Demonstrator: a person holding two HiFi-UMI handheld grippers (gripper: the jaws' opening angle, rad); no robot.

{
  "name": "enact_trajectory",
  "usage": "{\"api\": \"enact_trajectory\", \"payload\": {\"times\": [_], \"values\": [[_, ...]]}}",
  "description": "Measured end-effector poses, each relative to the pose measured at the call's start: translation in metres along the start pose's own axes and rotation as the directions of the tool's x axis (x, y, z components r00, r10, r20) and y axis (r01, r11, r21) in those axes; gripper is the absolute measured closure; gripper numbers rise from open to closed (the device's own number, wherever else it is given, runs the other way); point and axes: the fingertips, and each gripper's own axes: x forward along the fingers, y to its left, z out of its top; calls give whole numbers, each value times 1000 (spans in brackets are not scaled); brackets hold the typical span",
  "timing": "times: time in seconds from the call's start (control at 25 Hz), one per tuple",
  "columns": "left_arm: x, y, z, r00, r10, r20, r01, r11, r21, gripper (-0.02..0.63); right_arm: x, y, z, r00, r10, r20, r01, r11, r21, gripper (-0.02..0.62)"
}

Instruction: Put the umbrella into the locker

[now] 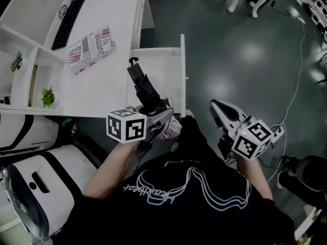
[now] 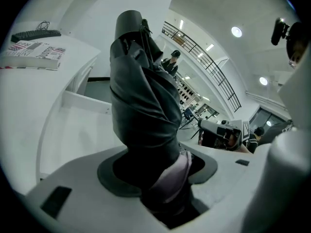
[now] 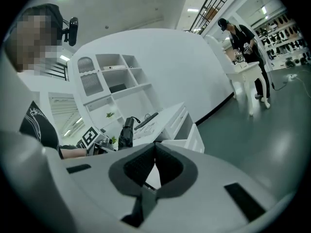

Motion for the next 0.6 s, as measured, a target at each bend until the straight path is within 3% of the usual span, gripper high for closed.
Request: {"api": "enact_trajectory", "payload": {"times": [0.16,0.28,0.6], "values": [[17,22,16,998,54,-13,-54,998,-21,383,20,-24,7,1000,9,-20,-8,999,41,592],[32,43,26,990,135,-46,-134,991,26,385,34,-42,20,999,19,-27,-17,998,59,592],[70,108,24,929,313,-197,-296,949,110,385,73,-90,42,998,45,-52,-39,994,103,592]]}}
